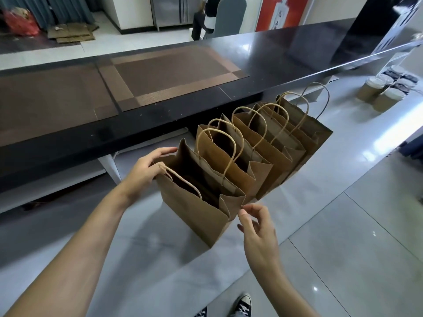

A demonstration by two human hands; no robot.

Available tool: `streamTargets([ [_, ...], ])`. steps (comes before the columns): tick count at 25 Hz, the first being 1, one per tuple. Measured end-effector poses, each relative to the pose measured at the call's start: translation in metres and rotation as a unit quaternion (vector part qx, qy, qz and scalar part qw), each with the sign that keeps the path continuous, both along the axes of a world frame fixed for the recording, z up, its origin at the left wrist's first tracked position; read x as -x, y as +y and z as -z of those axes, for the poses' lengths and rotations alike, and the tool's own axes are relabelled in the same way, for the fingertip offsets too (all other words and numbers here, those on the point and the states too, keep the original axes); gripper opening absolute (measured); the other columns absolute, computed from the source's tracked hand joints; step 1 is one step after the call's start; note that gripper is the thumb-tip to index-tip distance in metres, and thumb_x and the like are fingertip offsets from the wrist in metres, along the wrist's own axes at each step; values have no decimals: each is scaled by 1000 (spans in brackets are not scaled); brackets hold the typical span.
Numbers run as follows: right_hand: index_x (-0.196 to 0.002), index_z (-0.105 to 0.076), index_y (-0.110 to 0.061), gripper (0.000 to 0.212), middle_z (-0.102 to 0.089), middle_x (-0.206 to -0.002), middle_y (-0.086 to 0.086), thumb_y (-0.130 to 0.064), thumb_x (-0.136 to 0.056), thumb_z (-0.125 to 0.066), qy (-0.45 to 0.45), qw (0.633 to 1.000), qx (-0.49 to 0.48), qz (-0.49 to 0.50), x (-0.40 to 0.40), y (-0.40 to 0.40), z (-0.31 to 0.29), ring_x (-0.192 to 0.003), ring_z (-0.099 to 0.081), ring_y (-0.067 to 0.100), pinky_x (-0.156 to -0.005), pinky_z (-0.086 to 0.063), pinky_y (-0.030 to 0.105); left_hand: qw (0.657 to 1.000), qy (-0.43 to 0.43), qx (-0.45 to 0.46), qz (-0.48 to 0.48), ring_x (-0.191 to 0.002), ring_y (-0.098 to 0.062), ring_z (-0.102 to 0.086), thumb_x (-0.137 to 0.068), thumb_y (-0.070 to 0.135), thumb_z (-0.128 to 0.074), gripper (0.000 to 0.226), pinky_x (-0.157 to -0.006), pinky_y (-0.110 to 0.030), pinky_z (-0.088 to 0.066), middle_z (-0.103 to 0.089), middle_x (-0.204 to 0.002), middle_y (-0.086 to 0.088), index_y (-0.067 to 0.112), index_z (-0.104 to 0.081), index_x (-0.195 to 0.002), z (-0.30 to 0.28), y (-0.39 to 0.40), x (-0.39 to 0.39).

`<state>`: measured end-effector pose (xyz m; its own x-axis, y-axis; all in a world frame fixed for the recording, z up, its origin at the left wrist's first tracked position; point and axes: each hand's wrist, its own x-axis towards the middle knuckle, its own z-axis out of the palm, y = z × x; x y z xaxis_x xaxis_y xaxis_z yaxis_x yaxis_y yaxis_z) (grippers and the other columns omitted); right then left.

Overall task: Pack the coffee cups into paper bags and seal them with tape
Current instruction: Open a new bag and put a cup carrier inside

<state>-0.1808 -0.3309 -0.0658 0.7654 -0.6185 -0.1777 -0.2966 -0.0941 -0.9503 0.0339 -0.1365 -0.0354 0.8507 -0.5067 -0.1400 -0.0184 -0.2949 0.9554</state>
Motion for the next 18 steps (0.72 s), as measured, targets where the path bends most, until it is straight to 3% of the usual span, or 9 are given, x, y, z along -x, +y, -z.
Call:
streamTargets([
  [4,-128,-55,-37,25,-60,-126,-24,-38,-102,-55,3,999,-14,-29,4,4,1,-125,-58,8,-104,-53,32,999,33,13,9,-105,-21,-61,-78,22,-47,61,-91,-34,-49,-64,-127,-1,42,-60,-134,4,10,8],
  [9,-146,-38,-49,60,-48,-131,-35,-61,-88,-48,2,997,-67,-38,6,15,-1,-132,-50,4,-115,-44,43,998,53,22,24,-121,-27,-62,-73,16,-50,73,-99,-38,-52,-62,-136,3,46,-55,-139,0,25,29],
  [12,-139,-30,-66,51,-43,-120,-50,-64,-89,-40,-14,993,-107,-38,8,22,-4,-128,-49,-2,-116,-42,39,998,54,23,30,-127,-25,-59,-73,16,-50,77,-105,-41,-49,-59,-141,5,48,-51,-142,2,31,44],
  [15,-137,-28,-71,41,-40,-118,-57,-71,-96,-32,-23,991,-125,-46,12,26,-8,-136,-41,2,-115,-41,37,998,56,31,21,-132,-23,-54,-73,16,-51,79,-108,-43,-47,-55,-145,8,50,-48,-143,2,37,58],
  [18,-138,-30,-74,50,-41,-119,-61,-76,-88,-33,-30,990,-126,-55,22,27,-10,-140,-44,5,-116,-42,42,998,48,39,19,-133,-19,-54,-72,15,-52,80,-111,-43,-44,-56,-145,13,50,-47,-144,-3,44,73],
])
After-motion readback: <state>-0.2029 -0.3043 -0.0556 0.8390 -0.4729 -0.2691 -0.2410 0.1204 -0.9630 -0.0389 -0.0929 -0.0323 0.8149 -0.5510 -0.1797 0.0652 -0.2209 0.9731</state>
